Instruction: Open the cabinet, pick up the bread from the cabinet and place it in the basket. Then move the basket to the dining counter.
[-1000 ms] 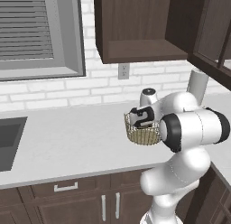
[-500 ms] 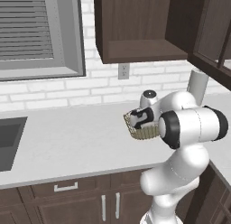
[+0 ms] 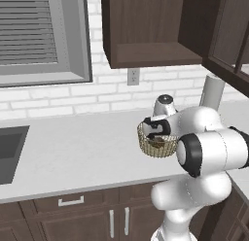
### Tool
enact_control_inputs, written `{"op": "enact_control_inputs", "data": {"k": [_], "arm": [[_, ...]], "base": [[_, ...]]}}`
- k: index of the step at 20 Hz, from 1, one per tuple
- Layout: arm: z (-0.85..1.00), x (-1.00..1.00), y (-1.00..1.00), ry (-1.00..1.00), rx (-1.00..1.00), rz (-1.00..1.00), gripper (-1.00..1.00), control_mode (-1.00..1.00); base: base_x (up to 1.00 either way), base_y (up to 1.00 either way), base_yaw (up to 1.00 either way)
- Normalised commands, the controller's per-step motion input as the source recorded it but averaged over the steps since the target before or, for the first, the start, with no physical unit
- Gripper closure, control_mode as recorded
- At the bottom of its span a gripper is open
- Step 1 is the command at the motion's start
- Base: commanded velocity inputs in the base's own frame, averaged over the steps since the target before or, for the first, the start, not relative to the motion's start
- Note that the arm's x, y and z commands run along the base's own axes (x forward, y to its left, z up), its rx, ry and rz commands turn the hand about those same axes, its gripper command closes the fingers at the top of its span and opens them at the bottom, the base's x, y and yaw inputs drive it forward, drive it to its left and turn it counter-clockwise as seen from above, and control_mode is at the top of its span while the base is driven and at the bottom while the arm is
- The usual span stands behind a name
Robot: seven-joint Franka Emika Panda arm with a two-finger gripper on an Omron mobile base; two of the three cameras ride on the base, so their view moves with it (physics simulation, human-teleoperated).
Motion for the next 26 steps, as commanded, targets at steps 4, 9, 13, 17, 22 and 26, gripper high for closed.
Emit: {"op": "enact_control_inputs", "data": {"k": [4,9,13,17,22,26], "arm": [[0.36,-0.20,0.03,0.22,-0.09,-0.04,-1.00,-1.00],[0.42,-0.59,-0.05,-0.05,0.01,-0.17,-1.00,-1.00],[0.30,-0.69,-0.09,-0.13,0.06,-0.29,-1.00,-1.00],[0.02,-0.48,-0.33,-0.10,0.16,-0.29,-1.00,-1.00],[0.00,-0.17,-0.13,-0.03,0.21,-0.34,-1.00,-1.00],[0.00,-0.19,-0.11,0.00,0.33,-0.16,-1.00,-1.00]], "base": [[0.00,0.00,0.00],[0.00,0.00,0.00],[0.00,0.00,0.00],[0.00,0.00,0.00],[0.00,0.00,0.00],[0.00,0.00,0.00]]}}
